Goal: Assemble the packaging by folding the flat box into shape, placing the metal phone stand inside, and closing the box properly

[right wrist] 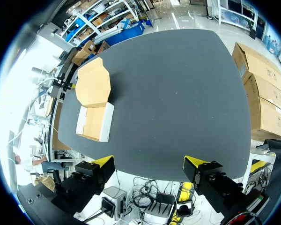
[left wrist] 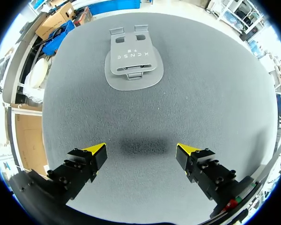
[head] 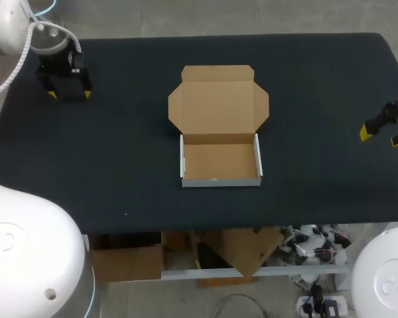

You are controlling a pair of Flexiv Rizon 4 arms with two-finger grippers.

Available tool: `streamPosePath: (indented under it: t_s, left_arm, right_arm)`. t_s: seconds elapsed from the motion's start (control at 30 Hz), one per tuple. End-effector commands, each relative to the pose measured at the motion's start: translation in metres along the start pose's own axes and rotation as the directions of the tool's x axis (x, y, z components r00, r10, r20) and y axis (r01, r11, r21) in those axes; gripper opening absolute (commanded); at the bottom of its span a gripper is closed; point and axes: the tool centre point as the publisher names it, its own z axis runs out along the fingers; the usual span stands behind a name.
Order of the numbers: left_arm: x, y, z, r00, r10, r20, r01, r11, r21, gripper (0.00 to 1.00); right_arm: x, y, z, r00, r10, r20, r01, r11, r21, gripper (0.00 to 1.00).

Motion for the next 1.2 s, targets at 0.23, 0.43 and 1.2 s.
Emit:
streamPosePath:
  t_s: [0.23, 0.43, 1.2]
  left_arm:
    - [0.001, -0.021, 0.006, 1.000, -0.008, 0.006, 0.008, 1.000, -0.019, 1.00]
    - [0.002, -0.031, 0.006, 1.000, -0.015, 0.011, 0.015, 1.000, -0.017, 1.00]
    - [0.005, -0.054, 0.010, 0.999, -0.043, -0.001, 0.043, 0.999, -0.012, 1.00]
  right_arm:
    - [0.000, -0.001, -0.002, 1.000, 0.000, -0.001, 0.000, 1.000, 0.002, 1.00]
    - [0.000, -0.001, -0.002, 1.000, 0.000, -0.001, 0.000, 1.000, 0.002, 1.00]
    - [0.000, -0.001, -0.002, 1.000, 0.000, -0.001, 0.000, 1.000, 0.002, 1.00]
